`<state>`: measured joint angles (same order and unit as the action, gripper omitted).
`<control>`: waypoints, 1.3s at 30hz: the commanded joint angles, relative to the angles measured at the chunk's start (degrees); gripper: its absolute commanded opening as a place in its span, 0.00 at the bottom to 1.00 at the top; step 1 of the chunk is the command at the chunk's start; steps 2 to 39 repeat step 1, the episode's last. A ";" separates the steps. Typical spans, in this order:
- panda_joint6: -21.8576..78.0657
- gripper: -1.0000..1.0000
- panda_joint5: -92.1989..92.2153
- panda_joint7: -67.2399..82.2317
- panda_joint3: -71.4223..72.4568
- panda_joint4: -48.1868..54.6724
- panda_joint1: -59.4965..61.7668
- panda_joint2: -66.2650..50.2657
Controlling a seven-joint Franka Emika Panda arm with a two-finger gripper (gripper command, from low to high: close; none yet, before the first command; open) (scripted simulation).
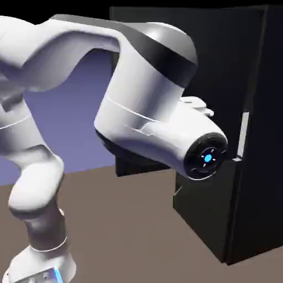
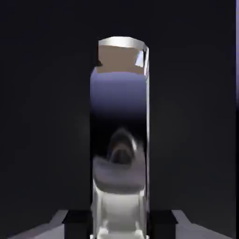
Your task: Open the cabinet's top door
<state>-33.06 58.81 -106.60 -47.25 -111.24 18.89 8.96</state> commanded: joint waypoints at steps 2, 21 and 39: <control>1.17 0.00 -0.06 0.68 -0.39 1.00 0.02 -1.14; 1.17 0.00 -0.06 0.68 -0.39 1.00 0.02 -1.14; 1.17 0.00 -0.06 0.68 -0.39 1.00 0.02 -1.14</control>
